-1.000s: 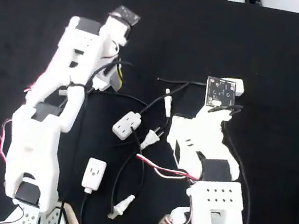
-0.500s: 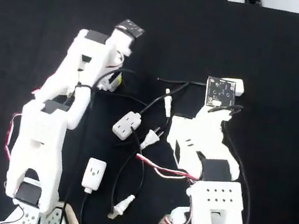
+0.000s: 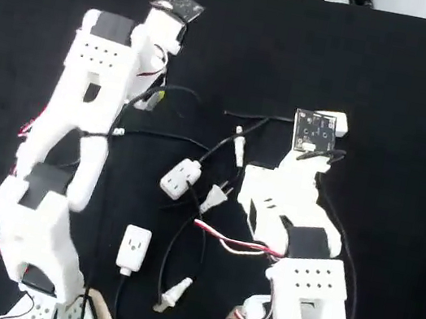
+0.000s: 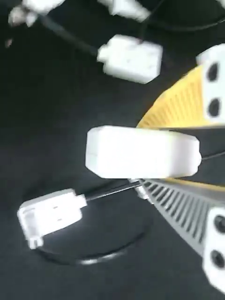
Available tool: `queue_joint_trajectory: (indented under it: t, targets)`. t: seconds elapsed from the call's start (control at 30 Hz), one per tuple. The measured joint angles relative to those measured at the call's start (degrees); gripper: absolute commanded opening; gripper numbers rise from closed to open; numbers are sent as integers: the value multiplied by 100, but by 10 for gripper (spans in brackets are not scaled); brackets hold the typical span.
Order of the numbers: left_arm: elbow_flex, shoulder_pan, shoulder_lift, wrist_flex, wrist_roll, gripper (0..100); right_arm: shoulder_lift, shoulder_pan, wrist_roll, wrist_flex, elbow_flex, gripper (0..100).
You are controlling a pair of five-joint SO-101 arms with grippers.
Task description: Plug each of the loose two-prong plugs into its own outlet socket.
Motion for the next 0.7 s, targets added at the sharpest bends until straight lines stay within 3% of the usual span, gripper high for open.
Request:
queue_joint_trajectory:
  t: [0.2,0.4,0.7]
  targets:
    - [396,53,-879,712,0,28,0,0,0,0,0,44]
    - [2163,132,-1978,721,0,28,0,0,0,0,0,44]
    - [5741,220,-3745,-1134,176,30,0,-176,0,0,114,44]
